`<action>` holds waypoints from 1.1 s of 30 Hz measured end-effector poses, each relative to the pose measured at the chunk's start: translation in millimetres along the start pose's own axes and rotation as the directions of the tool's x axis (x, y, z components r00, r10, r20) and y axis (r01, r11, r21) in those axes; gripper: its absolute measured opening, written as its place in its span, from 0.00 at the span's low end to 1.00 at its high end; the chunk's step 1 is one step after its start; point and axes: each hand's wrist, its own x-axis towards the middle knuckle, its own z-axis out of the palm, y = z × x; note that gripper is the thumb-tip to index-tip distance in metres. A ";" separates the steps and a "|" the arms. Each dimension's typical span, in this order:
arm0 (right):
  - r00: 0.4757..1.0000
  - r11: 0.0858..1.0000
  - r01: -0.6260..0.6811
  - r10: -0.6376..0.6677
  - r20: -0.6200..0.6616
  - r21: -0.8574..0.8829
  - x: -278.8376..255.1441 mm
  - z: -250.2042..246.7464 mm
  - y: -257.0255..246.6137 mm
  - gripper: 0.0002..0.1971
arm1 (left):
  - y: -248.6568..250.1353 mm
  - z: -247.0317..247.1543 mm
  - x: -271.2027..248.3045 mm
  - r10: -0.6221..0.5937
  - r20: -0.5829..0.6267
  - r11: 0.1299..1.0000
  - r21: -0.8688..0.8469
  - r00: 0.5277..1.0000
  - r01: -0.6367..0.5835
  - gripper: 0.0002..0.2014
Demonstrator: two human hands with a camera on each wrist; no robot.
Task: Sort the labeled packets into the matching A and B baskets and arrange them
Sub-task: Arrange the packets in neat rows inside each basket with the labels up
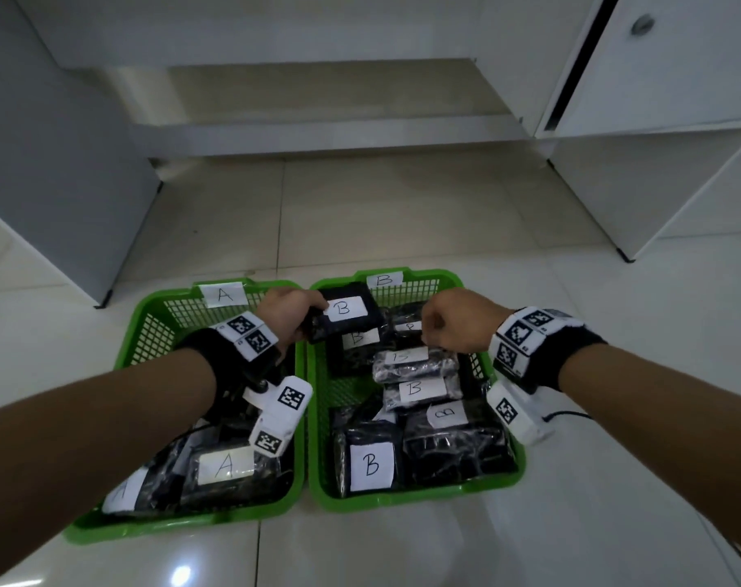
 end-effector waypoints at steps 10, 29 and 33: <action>0.952 0.235 -0.148 0.297 0.074 0.961 16.8 -4.8 -13.6 0.22 | 8.0 29.9 -0.4 0.034 0.363 0.995 -0.104 0.931 0.004 0.16; 0.763 0.248 -0.370 0.631 0.140 0.895 16.0 -1.0 15.0 0.06 | -18.8 79.8 55.8 0.028 0.583 -0.231 0.794 0.812 -0.562 0.56; 0.761 0.212 -0.373 0.627 0.167 0.903 9.6 -6.4 19.0 0.06 | -15.7 82.3 52.2 0.069 0.563 -0.241 0.810 0.823 -0.534 0.53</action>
